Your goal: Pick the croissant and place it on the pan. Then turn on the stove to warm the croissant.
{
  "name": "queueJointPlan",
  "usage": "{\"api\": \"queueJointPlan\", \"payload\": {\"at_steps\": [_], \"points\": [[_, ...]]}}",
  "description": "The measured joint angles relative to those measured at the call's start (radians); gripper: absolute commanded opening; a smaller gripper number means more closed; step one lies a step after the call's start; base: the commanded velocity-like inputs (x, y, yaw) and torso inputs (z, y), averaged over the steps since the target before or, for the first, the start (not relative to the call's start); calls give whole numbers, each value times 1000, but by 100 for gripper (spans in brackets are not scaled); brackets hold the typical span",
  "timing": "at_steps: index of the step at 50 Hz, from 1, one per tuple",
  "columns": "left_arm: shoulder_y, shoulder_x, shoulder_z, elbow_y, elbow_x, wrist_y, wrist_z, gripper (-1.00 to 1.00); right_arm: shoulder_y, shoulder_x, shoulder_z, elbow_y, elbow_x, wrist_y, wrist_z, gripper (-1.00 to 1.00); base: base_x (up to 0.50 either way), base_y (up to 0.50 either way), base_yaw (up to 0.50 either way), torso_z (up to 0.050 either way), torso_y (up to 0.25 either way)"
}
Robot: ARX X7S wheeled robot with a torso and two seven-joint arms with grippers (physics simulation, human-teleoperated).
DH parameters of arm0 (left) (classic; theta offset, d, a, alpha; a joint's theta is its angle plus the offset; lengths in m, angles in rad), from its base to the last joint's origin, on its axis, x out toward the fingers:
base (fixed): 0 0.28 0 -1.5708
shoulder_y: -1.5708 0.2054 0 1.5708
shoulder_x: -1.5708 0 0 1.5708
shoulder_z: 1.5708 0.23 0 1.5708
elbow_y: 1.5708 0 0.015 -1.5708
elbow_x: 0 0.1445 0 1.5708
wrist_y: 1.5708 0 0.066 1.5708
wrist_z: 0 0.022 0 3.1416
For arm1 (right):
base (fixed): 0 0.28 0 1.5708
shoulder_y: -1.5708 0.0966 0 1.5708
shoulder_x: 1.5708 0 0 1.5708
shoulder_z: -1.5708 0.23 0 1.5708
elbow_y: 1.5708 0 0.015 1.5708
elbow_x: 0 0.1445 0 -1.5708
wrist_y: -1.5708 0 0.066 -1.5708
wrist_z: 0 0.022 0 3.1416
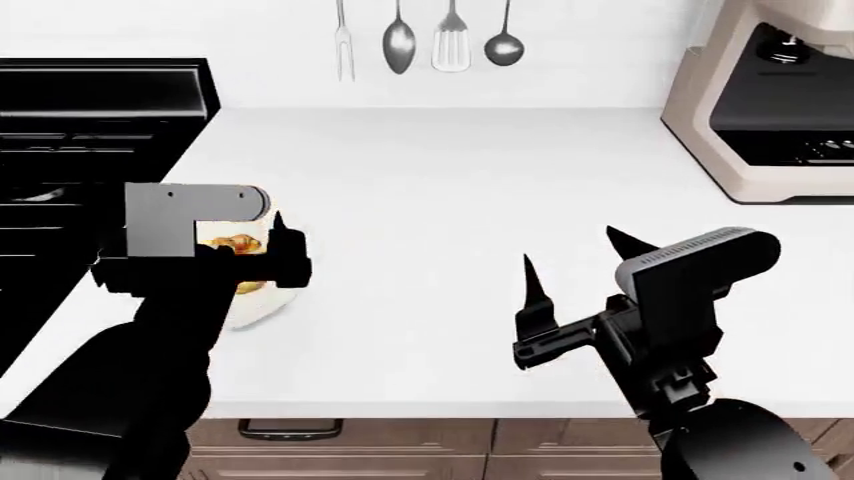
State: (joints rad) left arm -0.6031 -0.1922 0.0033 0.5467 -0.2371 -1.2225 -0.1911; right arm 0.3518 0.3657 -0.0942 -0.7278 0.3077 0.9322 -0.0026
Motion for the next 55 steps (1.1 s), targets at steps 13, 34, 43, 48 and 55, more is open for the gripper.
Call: {"api": "queueJointPlan", "payload": {"at_steps": [13,34,43,48,55], "points": [[-181,83,-180,-149,-137,-203,-298,100,34,5,-16,5,12,6,-12,100,0,0,0,0,0],[-371,133,-378,-482,-940,-292,-1179,100,50,15,-25,31,23,-21,-30,100,0,0,0,0,0],[-416,133,-378,-554,-989,-240,-1252,100,45,16,-26,39,26,-34,-33,100,0,0,0,0,0],[-429,131,-369,-596,-977,-191,-1257,100,41,18,-24,42,29,-40,-34,100,0,0,0,0,0],[-440,121,-339,-661,-923,-103,-1232,100,33,20,-19,49,34,-53,-38,100,0,0,0,0,0]]}}
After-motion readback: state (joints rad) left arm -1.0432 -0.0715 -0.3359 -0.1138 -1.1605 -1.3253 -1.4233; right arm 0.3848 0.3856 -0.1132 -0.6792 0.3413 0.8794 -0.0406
